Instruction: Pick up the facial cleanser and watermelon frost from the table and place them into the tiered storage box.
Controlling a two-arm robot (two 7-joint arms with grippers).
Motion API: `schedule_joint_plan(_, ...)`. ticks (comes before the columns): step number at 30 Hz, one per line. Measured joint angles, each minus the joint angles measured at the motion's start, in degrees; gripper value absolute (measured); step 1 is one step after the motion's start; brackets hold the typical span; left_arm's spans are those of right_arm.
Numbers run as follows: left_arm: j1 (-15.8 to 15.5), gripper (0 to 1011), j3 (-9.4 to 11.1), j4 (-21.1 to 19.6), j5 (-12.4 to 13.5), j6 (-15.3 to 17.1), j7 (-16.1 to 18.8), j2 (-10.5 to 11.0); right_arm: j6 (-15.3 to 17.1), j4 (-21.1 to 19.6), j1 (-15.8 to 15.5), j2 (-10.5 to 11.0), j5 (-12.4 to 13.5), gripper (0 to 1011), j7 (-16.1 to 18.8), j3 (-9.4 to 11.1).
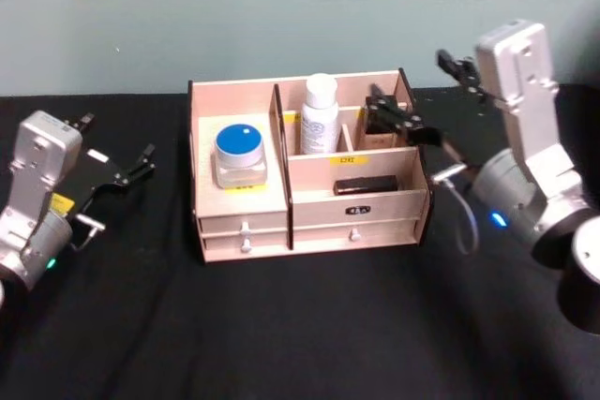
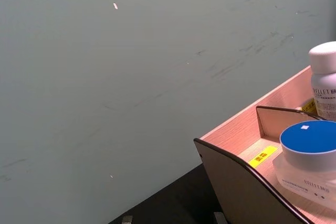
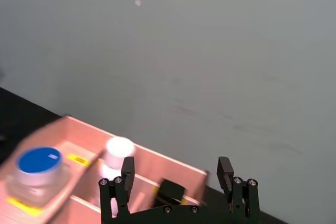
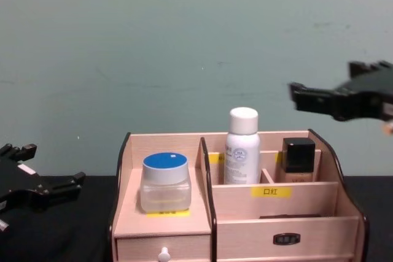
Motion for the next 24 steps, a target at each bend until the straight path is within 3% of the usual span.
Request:
schedule_joint_plan(12, 0.00, 1001, 0.00, 0.00, 0.00, 0.00, 0.00, 0.00, -0.59, 5.25, 0.50, -0.57, -0.14, 1003, -2.73, 5.15)
schedule_joint_plan(24, 0.00, 1001, 0.00, 0.00, 0.00, 0.00, 0.00, 0.00, -1.24, 11.47, 2.09, -2.14, -1.70, 1002, -4.08, 6.61)
